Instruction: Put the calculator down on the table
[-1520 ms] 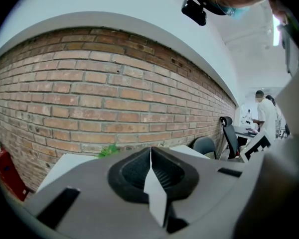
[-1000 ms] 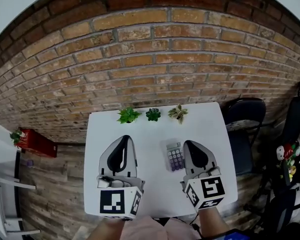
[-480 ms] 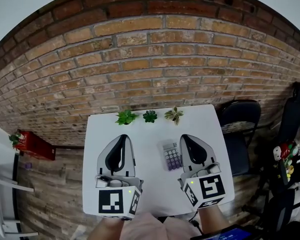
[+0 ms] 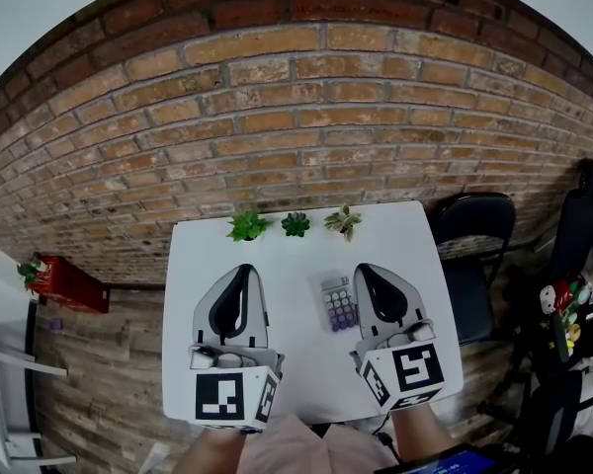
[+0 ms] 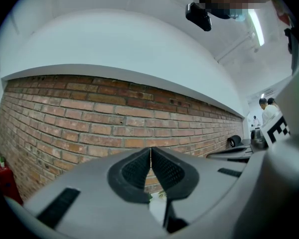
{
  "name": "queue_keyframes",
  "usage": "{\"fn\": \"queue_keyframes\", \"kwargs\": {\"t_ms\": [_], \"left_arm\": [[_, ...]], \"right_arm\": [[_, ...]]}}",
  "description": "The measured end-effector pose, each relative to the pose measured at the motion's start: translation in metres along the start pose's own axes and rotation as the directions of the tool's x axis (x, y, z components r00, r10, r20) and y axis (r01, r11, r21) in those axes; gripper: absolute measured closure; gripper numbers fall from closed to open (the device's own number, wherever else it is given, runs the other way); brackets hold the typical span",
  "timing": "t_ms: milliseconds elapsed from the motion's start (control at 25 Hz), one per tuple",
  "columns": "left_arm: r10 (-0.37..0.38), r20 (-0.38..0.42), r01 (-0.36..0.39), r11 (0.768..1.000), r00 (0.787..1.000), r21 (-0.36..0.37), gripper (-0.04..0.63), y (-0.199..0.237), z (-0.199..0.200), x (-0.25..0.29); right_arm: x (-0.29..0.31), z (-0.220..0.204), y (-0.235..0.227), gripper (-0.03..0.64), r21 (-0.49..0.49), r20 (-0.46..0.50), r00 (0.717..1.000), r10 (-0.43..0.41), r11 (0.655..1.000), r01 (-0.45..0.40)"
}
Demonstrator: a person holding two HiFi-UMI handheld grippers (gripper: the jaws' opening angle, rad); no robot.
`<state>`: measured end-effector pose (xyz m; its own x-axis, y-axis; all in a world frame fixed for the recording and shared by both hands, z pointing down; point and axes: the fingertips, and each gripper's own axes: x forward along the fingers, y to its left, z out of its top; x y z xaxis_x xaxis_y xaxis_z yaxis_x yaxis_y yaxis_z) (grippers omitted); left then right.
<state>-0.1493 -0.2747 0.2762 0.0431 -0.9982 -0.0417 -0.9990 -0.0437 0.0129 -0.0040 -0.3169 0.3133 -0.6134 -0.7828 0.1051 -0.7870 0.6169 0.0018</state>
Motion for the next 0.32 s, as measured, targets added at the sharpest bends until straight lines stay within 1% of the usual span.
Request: {"fn": "queue_keyframes", "kwargs": {"t_ms": [320], "left_arm": [[0.002,-0.002,-0.002,1.0,1.0,0.002,0.58,0.0019,-0.0018,-0.0029]], "right_arm": [[-0.0009,-0.003,0.0029,0.619,0.003,-0.004,1.0,-0.002,1.0,0.002]]}}
